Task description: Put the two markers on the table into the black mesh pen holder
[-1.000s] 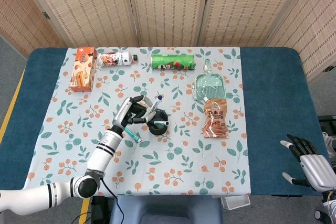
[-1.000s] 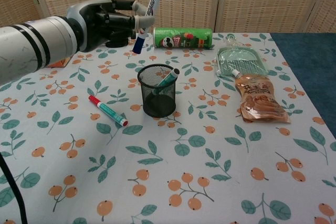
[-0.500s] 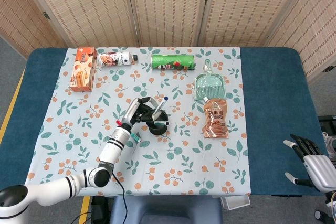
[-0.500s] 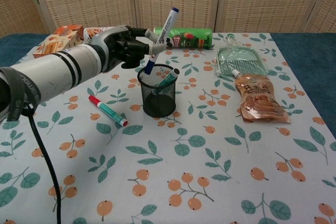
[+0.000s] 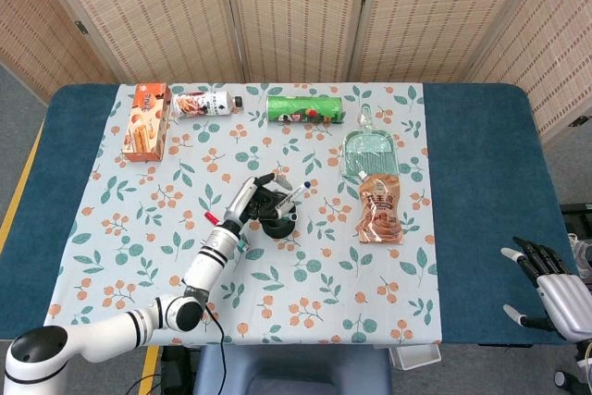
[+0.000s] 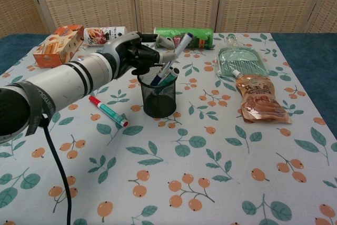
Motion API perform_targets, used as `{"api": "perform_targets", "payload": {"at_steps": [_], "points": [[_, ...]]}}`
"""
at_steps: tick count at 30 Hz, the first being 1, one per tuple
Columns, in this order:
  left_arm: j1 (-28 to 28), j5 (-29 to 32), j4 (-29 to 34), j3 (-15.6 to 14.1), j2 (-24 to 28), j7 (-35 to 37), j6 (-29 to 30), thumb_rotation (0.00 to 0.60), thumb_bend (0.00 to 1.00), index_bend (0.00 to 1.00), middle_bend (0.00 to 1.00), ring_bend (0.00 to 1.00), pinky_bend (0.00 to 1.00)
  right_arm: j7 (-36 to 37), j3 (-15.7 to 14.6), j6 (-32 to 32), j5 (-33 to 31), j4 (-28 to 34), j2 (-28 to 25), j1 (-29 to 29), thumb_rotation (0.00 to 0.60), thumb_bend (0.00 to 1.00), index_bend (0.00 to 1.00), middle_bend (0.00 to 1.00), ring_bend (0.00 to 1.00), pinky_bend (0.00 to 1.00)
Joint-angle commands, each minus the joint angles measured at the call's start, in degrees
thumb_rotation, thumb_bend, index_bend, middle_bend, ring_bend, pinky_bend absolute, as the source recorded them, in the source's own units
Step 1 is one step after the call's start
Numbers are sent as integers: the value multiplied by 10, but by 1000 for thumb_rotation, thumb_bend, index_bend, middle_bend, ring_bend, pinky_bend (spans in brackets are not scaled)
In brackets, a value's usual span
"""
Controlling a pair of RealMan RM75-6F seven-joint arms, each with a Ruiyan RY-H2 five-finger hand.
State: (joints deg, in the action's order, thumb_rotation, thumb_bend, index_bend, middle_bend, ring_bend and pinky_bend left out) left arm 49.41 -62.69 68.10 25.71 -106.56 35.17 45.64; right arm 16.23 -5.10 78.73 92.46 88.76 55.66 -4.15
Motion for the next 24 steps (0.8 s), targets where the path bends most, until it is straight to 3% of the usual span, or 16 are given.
{"api": "perform_targets", "payload": {"at_steps": [1,10,16,21,24], "points": [[-5,-9,7,-4,1,1,11,600,263,341,987,951,969,1,0,1,1,-1,0,1,600,214,119,0,0,0],[-35,-36,77,-8,29,-23,77,600,249,301,983,948,967,-3,-4,-1,12,-1,2,-1,600,214,119,0,0,0],[-92,-99,198,-30,114,-57,160,600,248,280,974,927,960,-16,-11,1,28,5,3,-2,600,214,119,0,0,0],[-166,-144,318,-94,243,-141,205,600,248,273,974,921,958,-25,-13,7,32,9,4,1,600,215,119,0,0,0],[-207,-176,354,-136,305,-146,227,600,248,270,974,921,958,-30,-15,6,38,13,5,0,600,214,119,0,0,0]]}}
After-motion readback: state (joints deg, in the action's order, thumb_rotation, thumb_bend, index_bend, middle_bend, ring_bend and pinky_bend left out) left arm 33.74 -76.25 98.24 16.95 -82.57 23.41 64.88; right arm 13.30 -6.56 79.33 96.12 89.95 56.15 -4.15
